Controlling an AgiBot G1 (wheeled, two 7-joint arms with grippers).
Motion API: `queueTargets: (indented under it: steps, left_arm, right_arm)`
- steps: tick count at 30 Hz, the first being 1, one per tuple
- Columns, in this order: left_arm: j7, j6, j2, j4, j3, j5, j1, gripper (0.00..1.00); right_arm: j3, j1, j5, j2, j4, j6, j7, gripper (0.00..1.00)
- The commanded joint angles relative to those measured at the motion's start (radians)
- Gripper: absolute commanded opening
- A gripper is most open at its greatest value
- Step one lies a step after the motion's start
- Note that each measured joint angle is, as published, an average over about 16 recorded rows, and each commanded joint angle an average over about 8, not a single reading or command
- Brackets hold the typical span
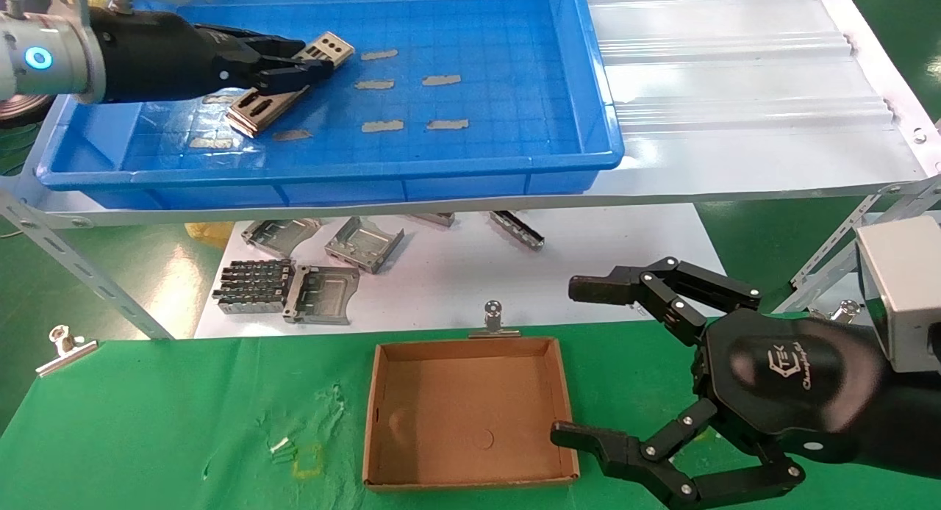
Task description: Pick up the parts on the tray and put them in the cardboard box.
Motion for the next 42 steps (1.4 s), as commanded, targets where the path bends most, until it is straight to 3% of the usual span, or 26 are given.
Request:
queueTargets:
  steps: [1,3,4,10,12,29,30,37,38,42]
  left_arm:
    - [-0.001,-0.002,-0.005,0.0,0.0,0.0,-0.002,0.0]
    - [-0.002,-0.003,-0.006,0.0,0.0,0.0,-0.003,0.04]
    - [-0.003,-0.003,-0.006,0.001,0.001,0.001,-0.003,0.12]
    - [-0.009,-0.004,-0.004,0.002,0.004,0.005,-0.002,0.87]
    - [-0.01,-0.007,-0.003,0.001,0.004,0.005,-0.002,1.0]
    - [0.01,-0.004,-0.006,-0.014,-0.015,-0.021,0.001,1.0]
    - [0.011,-0.003,-0.006,-0.014,-0.014,-0.02,0.0,0.92]
    - [0.009,-0.004,-0.003,-0.008,-0.009,-0.013,0.0,0.04]
    - [0.008,-0.005,-0.002,-0.007,-0.009,-0.013,0.001,0.0]
    - [0.009,-0.008,-0.001,-0.005,-0.01,-0.014,0.006,0.0]
  right_arm:
    - [0.0,0.0,0.0,0.0,0.0,0.0,0.0,1.0]
    - [0.0,0.0,0.0,0.0,0.0,0.0,0.0,1.0]
    - [0.0,0.0,0.0,0.0,0.0,0.0,0.0,1.0]
    - [0.0,0.0,0.0,0.0,0.0,0.0,0.0,1.0]
    - [0.0,0.0,0.0,0.0,0.0,0.0,0.0,1.0]
    - [0.0,0.0,0.0,0.0,0.0,0.0,0.0,1.0]
    - [0.0,0.0,0.0,0.0,0.0,0.0,0.0,1.0]
    - [0.0,0.0,0.0,0.0,0.0,0.0,0.0,1.0]
    - [0.0,0.0,0.0,0.0,0.0,0.0,0.0,1.0]
    - [0.0,0.0,0.0,0.0,0.0,0.0,0.0,1.0]
